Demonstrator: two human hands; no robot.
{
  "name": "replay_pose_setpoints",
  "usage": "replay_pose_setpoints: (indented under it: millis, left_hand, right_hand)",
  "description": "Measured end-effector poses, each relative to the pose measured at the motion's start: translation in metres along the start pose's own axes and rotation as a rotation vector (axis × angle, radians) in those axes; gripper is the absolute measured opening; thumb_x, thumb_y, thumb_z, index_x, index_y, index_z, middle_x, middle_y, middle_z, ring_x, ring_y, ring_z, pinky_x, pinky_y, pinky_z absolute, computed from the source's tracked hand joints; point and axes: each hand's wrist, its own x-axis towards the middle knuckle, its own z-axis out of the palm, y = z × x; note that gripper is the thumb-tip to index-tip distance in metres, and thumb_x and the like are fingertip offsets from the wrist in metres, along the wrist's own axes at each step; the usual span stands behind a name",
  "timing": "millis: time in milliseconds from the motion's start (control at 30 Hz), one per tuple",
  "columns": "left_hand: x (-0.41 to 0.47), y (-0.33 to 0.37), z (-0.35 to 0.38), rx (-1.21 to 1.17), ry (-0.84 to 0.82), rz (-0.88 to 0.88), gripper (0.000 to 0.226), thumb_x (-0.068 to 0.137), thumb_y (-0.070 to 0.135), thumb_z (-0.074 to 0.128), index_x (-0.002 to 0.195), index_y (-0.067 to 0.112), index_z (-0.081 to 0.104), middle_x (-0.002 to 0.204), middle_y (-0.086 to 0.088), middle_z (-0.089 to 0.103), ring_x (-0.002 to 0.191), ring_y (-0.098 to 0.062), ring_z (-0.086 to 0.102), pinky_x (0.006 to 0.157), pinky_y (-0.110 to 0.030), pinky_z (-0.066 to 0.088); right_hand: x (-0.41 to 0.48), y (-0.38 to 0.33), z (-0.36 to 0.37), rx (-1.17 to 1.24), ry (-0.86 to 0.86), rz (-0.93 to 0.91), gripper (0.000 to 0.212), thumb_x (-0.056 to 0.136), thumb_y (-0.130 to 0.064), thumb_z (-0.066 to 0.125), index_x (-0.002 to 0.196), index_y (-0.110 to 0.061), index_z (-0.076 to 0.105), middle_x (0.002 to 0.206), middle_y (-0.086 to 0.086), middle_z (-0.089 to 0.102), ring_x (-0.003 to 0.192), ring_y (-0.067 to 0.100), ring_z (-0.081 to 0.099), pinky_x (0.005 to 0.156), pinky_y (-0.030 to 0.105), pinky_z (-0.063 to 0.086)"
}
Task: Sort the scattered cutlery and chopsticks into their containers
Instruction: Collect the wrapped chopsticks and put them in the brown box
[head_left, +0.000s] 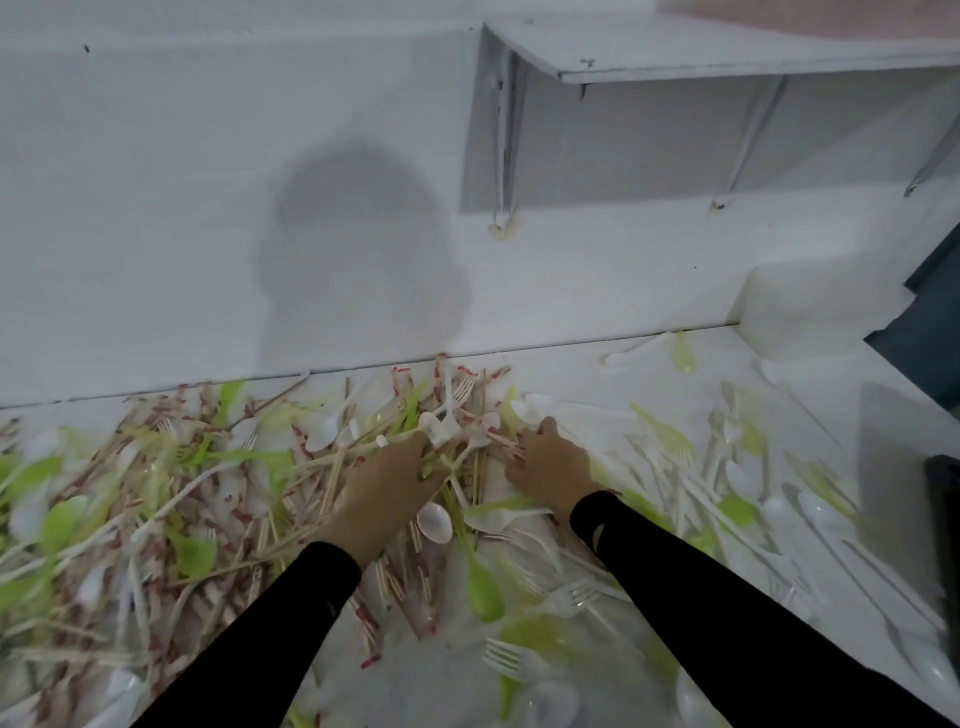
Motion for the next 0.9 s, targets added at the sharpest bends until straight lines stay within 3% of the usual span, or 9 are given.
replay_pose_setpoints:
  millis: [133, 300, 433, 533, 600, 733, 833, 900]
  left_hand:
    - [0.008, 0.02, 0.025, -0.062, -0.141, 0.012, 0.038, 0.096, 0.041, 0.051, 0.068, 0.021, 0.036, 0.066, 0.003, 0.043, 0.067, -0.023, 0.052, 0.057, -0.034, 0.043]
    - [0.016, 0.04, 0.034, -0.07, -0.077, -0.042, 0.028, 0.096, 0.043, 0.047, 0.078, 0.021, 0.046, 0.074, 0.002, 0.054, 0.078, -0.026, 0.063, 0.064, -0.036, 0.054]
    - [0.022, 0.049, 0.031, -0.016, -0.084, -0.1, 0.039, 0.089, 0.056, 0.058, 0.088, 0.017, 0.054, 0.091, -0.003, 0.063, 0.086, -0.026, 0.065, 0.066, -0.031, 0.048]
    - [0.022, 0.053, 0.032, 0.008, -0.104, -0.137, 0.032, 0.088, 0.042, 0.064, 0.096, 0.012, 0.057, 0.095, -0.005, 0.065, 0.091, -0.029, 0.066, 0.065, -0.031, 0.045]
    - [0.021, 0.052, 0.033, -0.018, -0.092, -0.157, 0.018, 0.09, 0.028, 0.059, 0.092, 0.01, 0.055, 0.093, -0.008, 0.065, 0.092, -0.031, 0.066, 0.064, -0.03, 0.043]
    - [0.017, 0.05, 0.026, -0.038, -0.116, -0.203, 0.012, 0.085, 0.015, 0.059, 0.094, 0.007, 0.057, 0.095, -0.01, 0.064, 0.094, -0.031, 0.066, 0.064, -0.03, 0.043]
    - [0.013, 0.044, 0.02, -0.096, -0.149, -0.215, 0.017, 0.083, 0.021, 0.062, 0.091, 0.008, 0.054, 0.088, -0.007, 0.06, 0.085, -0.029, 0.064, 0.061, -0.028, 0.041]
    - [0.011, 0.036, 0.014, -0.137, -0.162, -0.22, 0.022, 0.084, 0.028, 0.059, 0.078, 0.011, 0.048, 0.075, -0.004, 0.056, 0.071, -0.024, 0.058, 0.055, -0.026, 0.037]
  right_hand:
    - [0.004, -0.002, -0.006, -0.04, -0.005, -0.002, 0.043, 0.09, -0.042, 0.056, 0.114, -0.006, 0.055, 0.126, 0.009, 0.036, 0.09, 0.031, 0.059, 0.069, 0.033, 0.04]
    - [0.008, -0.002, -0.007, -0.03, 0.005, -0.003, 0.03, 0.092, -0.024, 0.054, 0.115, -0.004, 0.057, 0.126, 0.012, 0.047, 0.103, 0.034, 0.06, 0.073, 0.033, 0.039]
    - [0.004, -0.002, -0.005, 0.031, -0.001, 0.024, 0.029, 0.089, -0.023, 0.059, 0.111, -0.005, 0.059, 0.118, 0.011, 0.061, 0.107, 0.032, 0.062, 0.076, 0.031, 0.042]
    - [0.001, -0.004, -0.006, 0.057, 0.0, 0.024, 0.033, 0.09, -0.024, 0.06, 0.116, -0.005, 0.054, 0.119, 0.011, 0.061, 0.11, 0.031, 0.06, 0.075, 0.03, 0.037]
    - [0.0, -0.004, -0.007, 0.064, -0.017, 0.039, 0.035, 0.09, -0.023, 0.061, 0.118, -0.005, 0.051, 0.12, 0.011, 0.06, 0.11, 0.031, 0.06, 0.075, 0.031, 0.037]
    - [-0.005, -0.006, -0.011, -0.012, -0.067, 0.003, 0.03, 0.091, -0.023, 0.06, 0.115, -0.005, 0.058, 0.118, 0.011, 0.063, 0.109, 0.031, 0.061, 0.075, 0.031, 0.039]
    - [-0.004, -0.005, -0.018, 0.005, -0.112, -0.013, 0.028, 0.09, -0.03, 0.059, 0.108, -0.008, 0.06, 0.11, 0.009, 0.063, 0.104, 0.03, 0.062, 0.072, 0.029, 0.04]
    - [-0.002, -0.001, -0.026, 0.051, -0.15, -0.001, 0.024, 0.089, -0.037, 0.058, 0.093, -0.013, 0.057, 0.093, 0.003, 0.059, 0.093, 0.027, 0.062, 0.068, 0.028, 0.039]
